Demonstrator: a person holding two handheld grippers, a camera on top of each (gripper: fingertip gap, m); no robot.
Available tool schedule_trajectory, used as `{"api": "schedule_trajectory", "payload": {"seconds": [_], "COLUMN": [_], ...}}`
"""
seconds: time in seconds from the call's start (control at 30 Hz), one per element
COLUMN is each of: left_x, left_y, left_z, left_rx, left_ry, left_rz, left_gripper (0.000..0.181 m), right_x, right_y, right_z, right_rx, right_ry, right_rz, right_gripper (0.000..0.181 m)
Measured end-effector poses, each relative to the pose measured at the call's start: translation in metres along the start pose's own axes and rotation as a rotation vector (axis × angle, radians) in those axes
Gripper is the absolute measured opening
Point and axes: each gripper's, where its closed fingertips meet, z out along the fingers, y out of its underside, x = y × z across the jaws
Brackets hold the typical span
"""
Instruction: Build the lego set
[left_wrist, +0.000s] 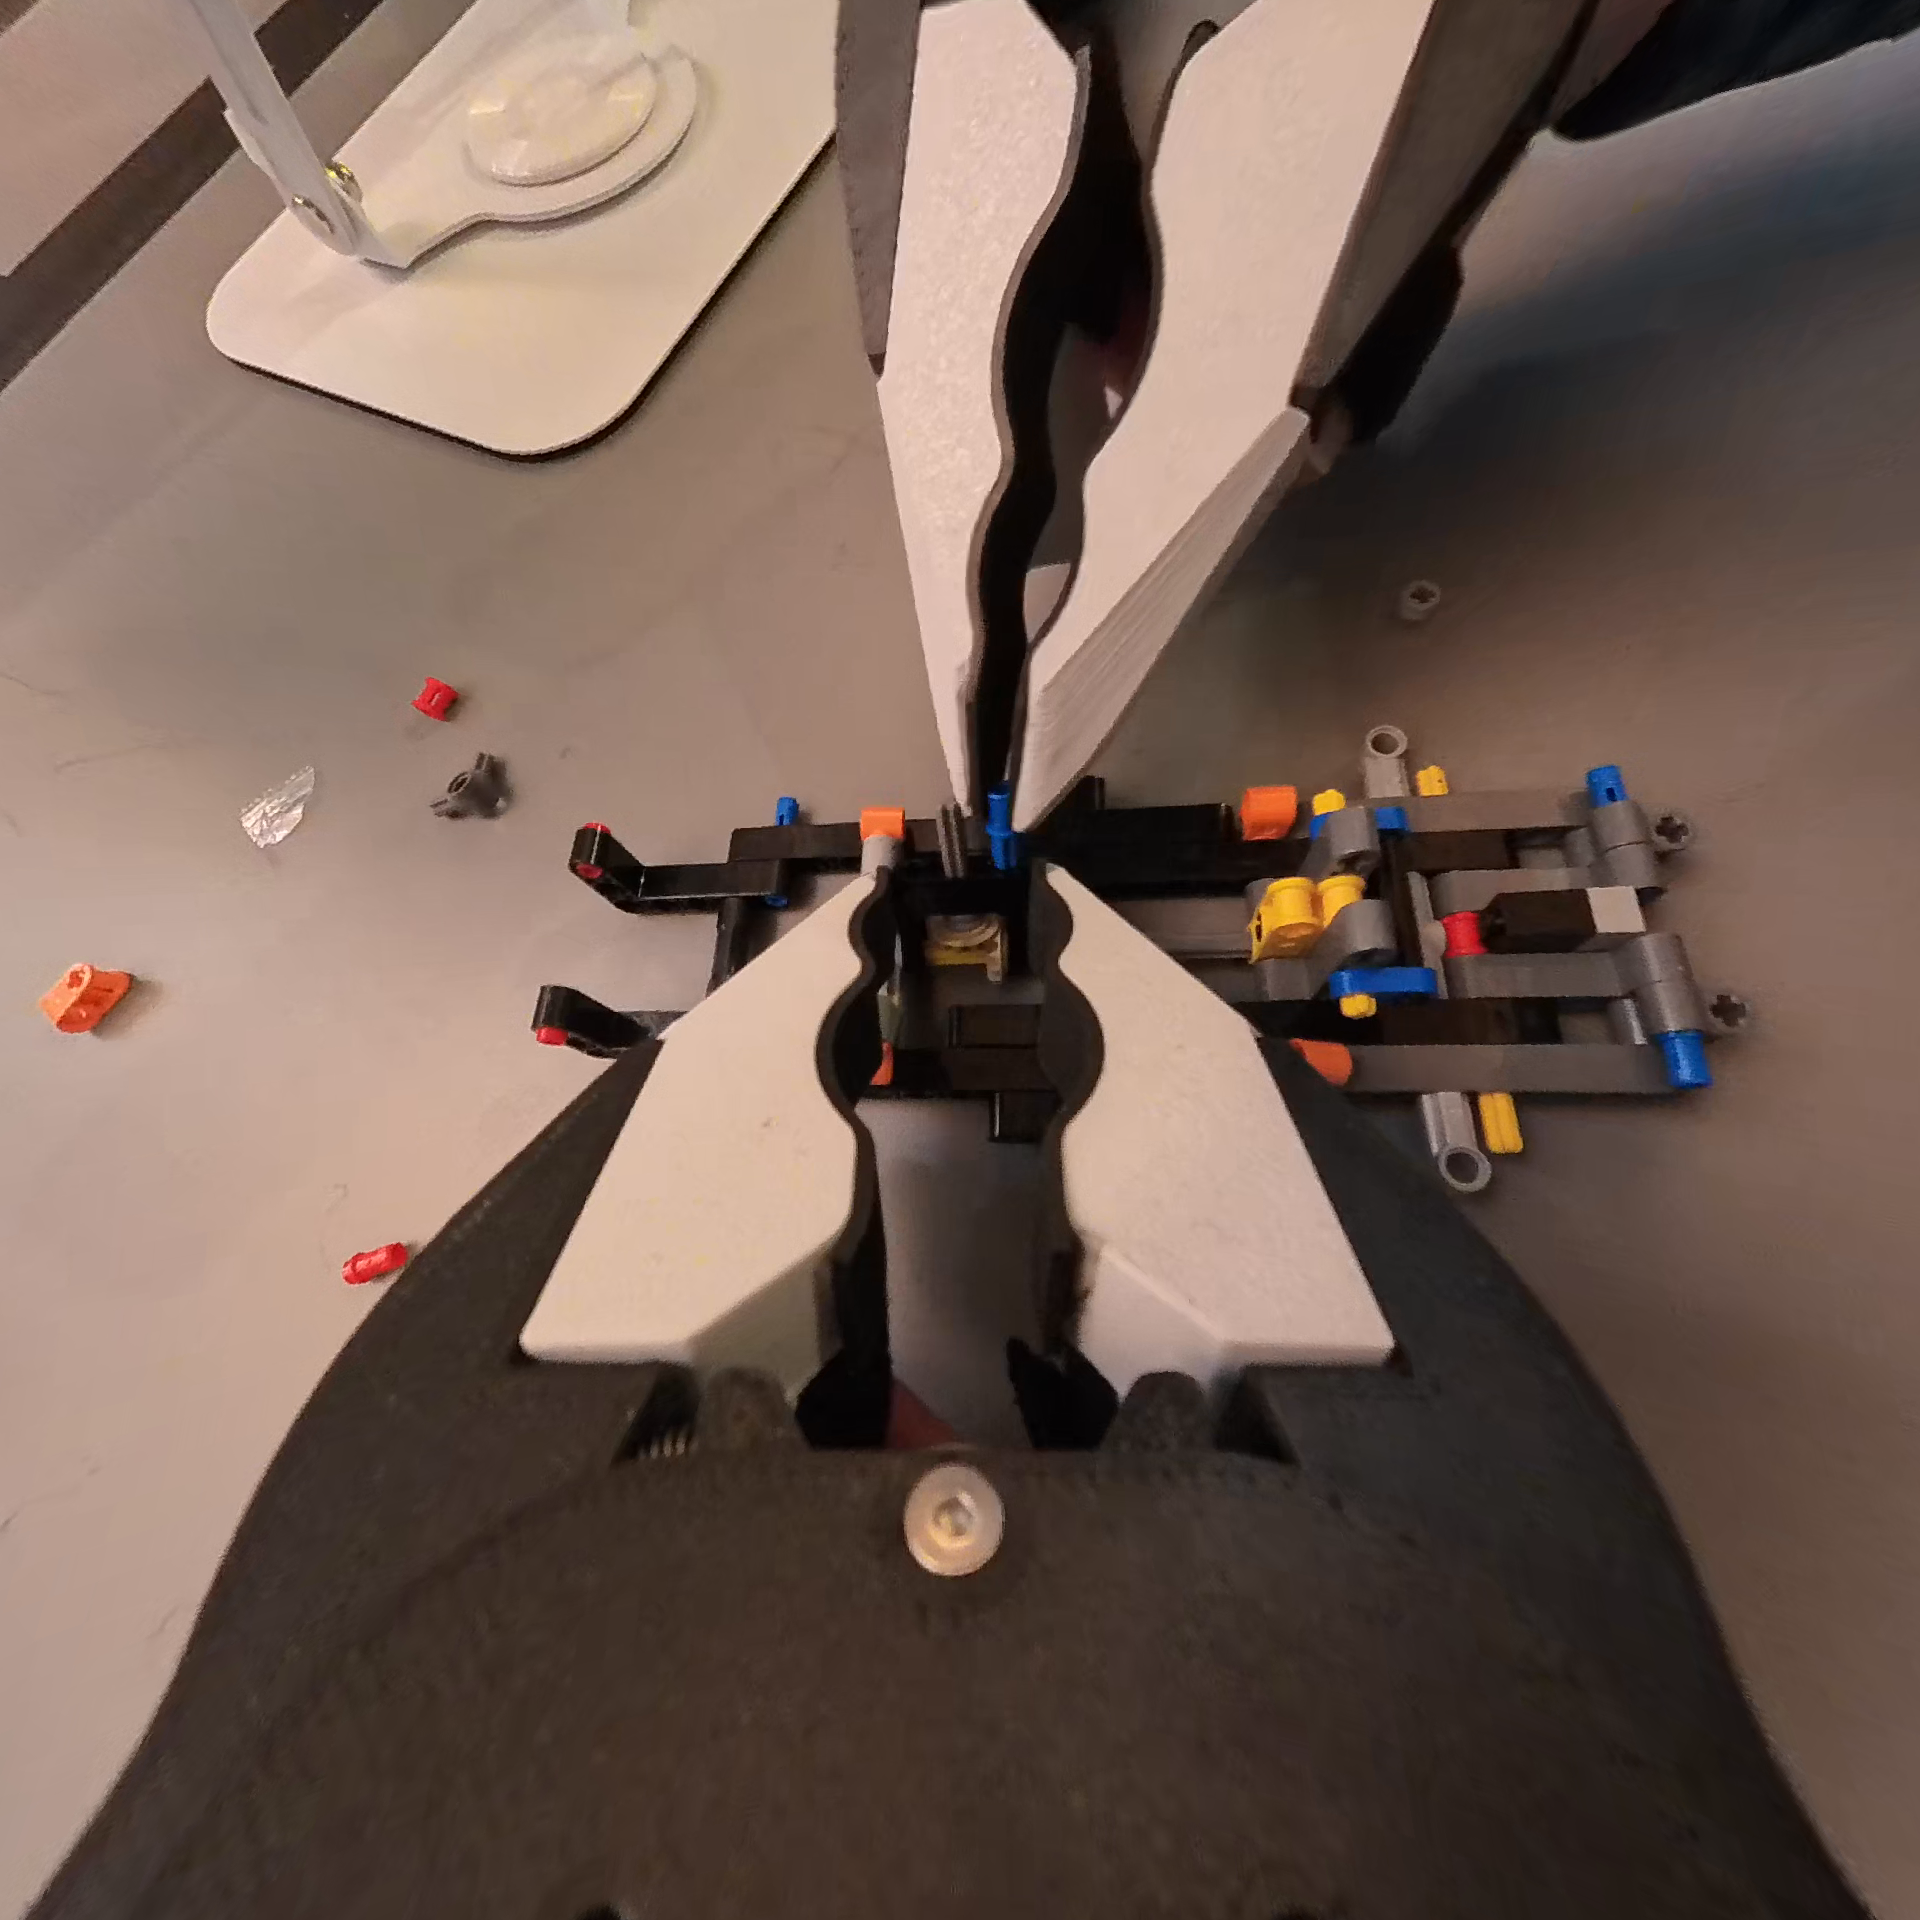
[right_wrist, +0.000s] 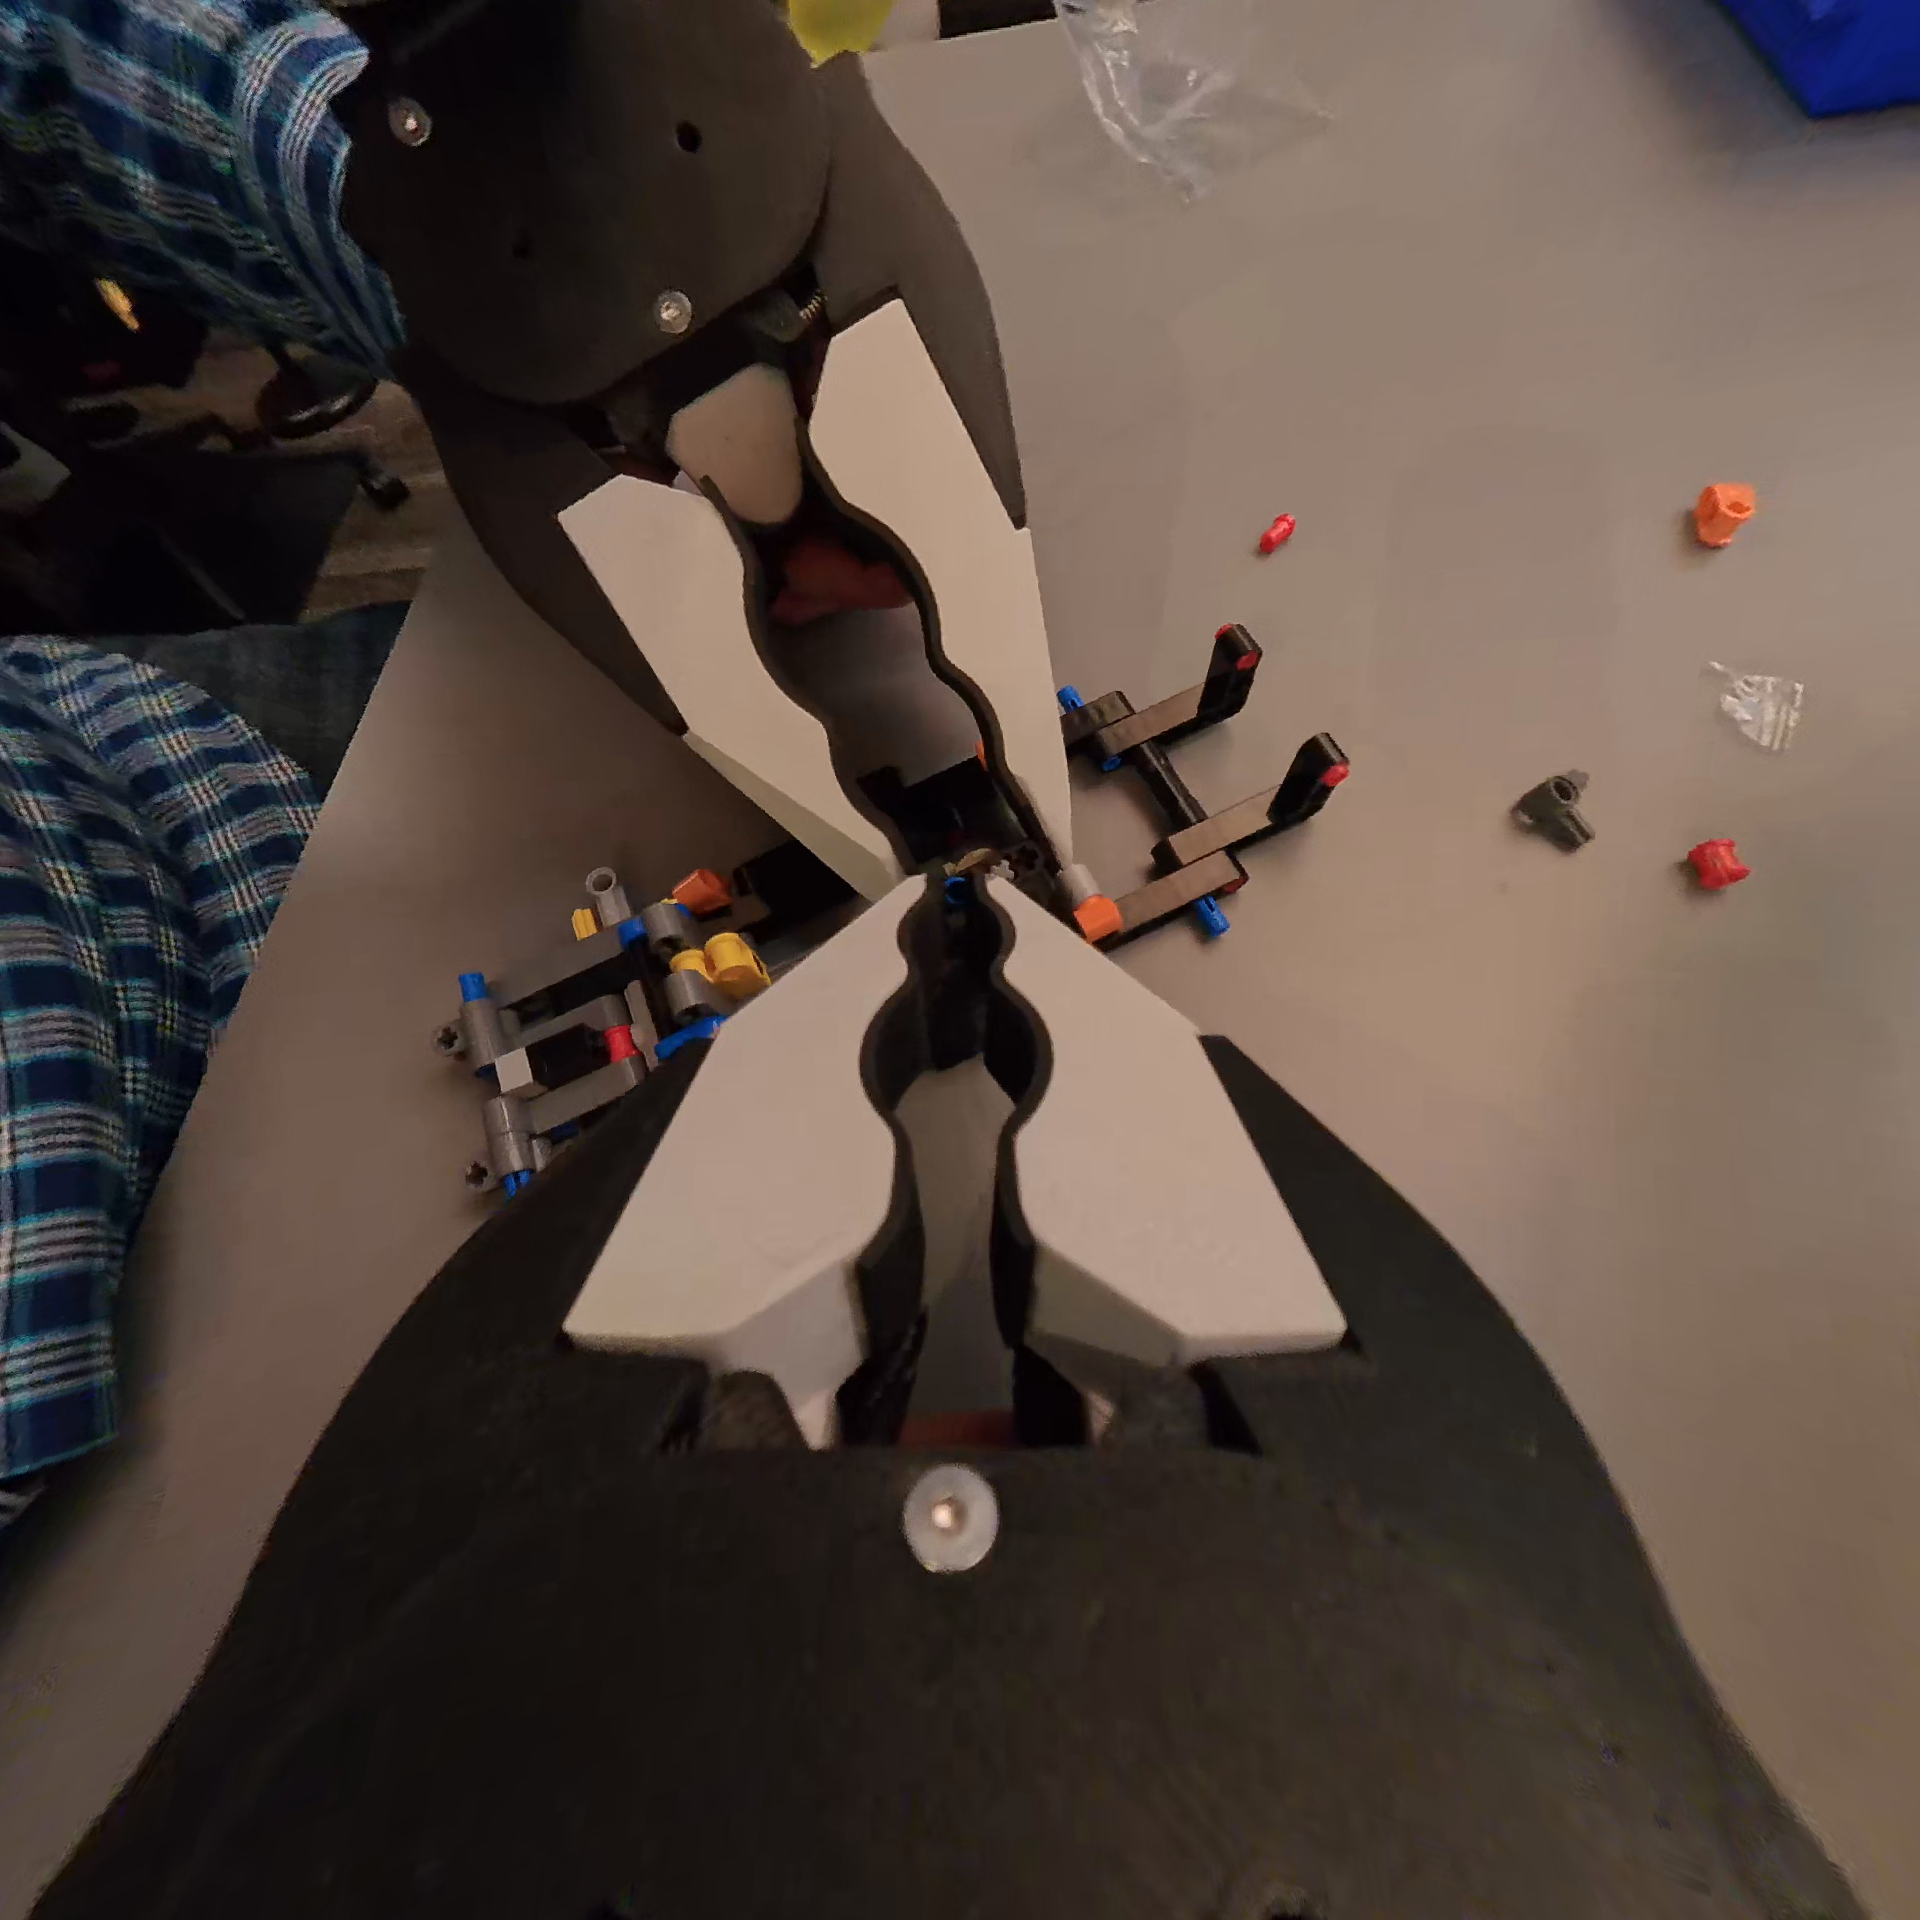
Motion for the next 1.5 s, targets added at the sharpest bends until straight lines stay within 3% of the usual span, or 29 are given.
{"api": "schedule_trajectory", "payload": {"seconds": [0.03,0.5,1.07,1.5], "left_x": [-0.0001,-0.0001,-0.0001,0.0011], "left_y": [0.0001,0.0001,-0.0005,-0.0010], "left_z": [-0.0002,-0.0002,-0.0004,-0.0009], "left_rx": [0.000,-0.001,0.001,0.003], "left_ry": [-0.003,-0.044,-0.102,-0.152], "left_rz": [0.002,0.044,0.103,0.165], "left_gripper": [0.023,0.023,0.024,0.024], "right_x": [0.0003,0.0029,0.0034,0.0022], "right_y": [-0.0002,0.0017,0.0008,0.0020], "right_z": [0.0002,-0.0007,-0.0006,-0.0013], "right_rx": [-0.003,0.013,-0.018,-0.057], "right_ry": [0.011,0.219,0.374,0.480], "right_rz": [0.026,0.556,0.697,0.681], "right_gripper": [0.001,0.001,0.001,0.001]}}
